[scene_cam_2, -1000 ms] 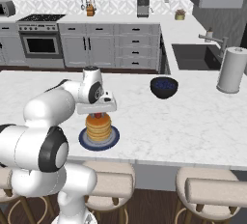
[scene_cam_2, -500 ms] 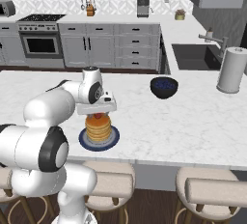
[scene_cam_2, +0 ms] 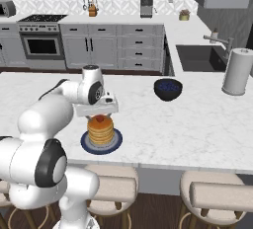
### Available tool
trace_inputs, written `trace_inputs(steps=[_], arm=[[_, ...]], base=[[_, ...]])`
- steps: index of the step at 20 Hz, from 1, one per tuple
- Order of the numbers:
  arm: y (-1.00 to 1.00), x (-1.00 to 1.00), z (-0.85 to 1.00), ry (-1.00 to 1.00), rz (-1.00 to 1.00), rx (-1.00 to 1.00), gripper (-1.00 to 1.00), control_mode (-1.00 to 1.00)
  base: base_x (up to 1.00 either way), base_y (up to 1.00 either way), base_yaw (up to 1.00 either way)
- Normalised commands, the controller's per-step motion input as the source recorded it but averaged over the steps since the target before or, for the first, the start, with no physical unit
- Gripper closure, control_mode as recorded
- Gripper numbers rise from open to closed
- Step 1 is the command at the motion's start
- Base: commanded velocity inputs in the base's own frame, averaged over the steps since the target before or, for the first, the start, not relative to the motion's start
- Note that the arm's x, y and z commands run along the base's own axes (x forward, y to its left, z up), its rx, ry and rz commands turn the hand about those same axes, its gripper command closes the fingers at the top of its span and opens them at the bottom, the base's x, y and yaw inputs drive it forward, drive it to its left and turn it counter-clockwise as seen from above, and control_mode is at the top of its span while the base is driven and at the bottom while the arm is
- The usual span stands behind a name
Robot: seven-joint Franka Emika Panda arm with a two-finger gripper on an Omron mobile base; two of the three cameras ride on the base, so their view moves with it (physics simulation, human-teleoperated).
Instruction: Take the strawberry from the fridge and place it on top of the pancake, located on the dining counter.
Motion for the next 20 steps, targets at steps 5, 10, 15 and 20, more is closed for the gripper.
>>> trace_inputs(steps=[5,10,15,20], arm=[[0.0,-0.57,0.48,-0.04,0.0,0.0,-1.0,-1.0],[0.0,-0.52,0.32,-0.04,0.0,0.0,-1.0,-1.0],[0.0,-0.45,0.17,-0.06,0.0,0.0,-1.0,-1.0],[0.02,-0.27,0.0,-0.11,0.0,0.0,-1.0,-1.0]], base=[[0.0,0.0,0.0],[0.0,0.0,0.0],[0.0,0.0,0.0],[0.0,0.0,0.0]])
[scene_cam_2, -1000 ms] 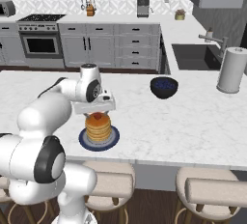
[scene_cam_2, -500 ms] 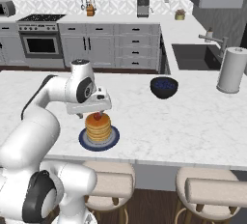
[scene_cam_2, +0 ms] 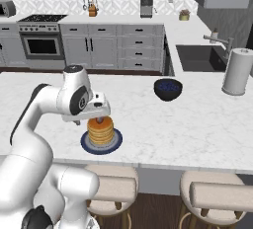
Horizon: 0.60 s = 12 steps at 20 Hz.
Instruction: Take the strawberry from the fridge and place it on top of the pancake, located on the dining counter.
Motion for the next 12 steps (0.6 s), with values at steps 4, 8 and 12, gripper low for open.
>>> trace_inputs(steps=[4,8,12], arm=[[0.0,-0.04,0.0,-0.06,0.0,0.0,-1.0,-1.0],[0.0,0.0,0.0,-0.02,0.0,0.0,-1.0,-1.0],[0.0,-0.04,0.0,-0.04,0.0,0.0,-1.0,-1.0]], base=[[0.0,0.0,0.0],[0.0,0.0,0.0],[0.0,0.0,0.0]])
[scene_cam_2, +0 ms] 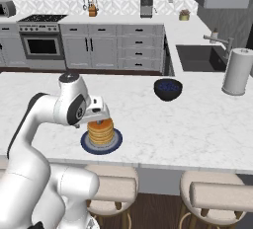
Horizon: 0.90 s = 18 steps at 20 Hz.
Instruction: Take the strawberry from the fridge and place it on top of the pancake, located on the dining counter.
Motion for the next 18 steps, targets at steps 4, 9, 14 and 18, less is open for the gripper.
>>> trace_inputs(steps=[4,9,14,18], arm=[[0.0,-0.08,0.0,-0.06,0.0,0.0,-1.0,-1.0],[0.0,-0.07,0.0,-0.05,0.0,0.0,-1.0,-1.0],[0.0,-0.08,0.0,-0.05,0.0,0.0,-1.0,-1.0],[0.0,-0.04,0.0,-0.04,0.0,0.0,-1.0,-1.0]], base=[[0.0,0.0,0.0],[0.0,0.0,0.0],[0.0,0.0,0.0],[0.0,0.0,0.0]])
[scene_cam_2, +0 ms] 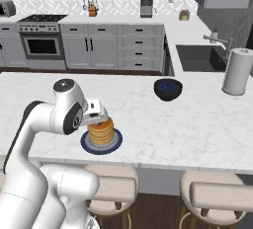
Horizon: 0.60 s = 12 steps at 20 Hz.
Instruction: Take the strawberry from the fridge and place it on top of the pancake, located on the dining counter.
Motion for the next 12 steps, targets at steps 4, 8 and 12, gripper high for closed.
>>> trace_inputs(steps=[4,8,12], arm=[[0.0,-0.01,0.0,-0.02,0.0,0.0,-1.0,-1.0],[0.0,-0.07,0.0,-0.04,0.0,0.0,-1.0,-1.0],[0.0,-0.15,0.0,-0.07,0.0,0.0,-1.0,-1.0]], base=[[0.0,0.0,0.0],[0.0,0.0,0.0],[0.0,0.0,0.0]])
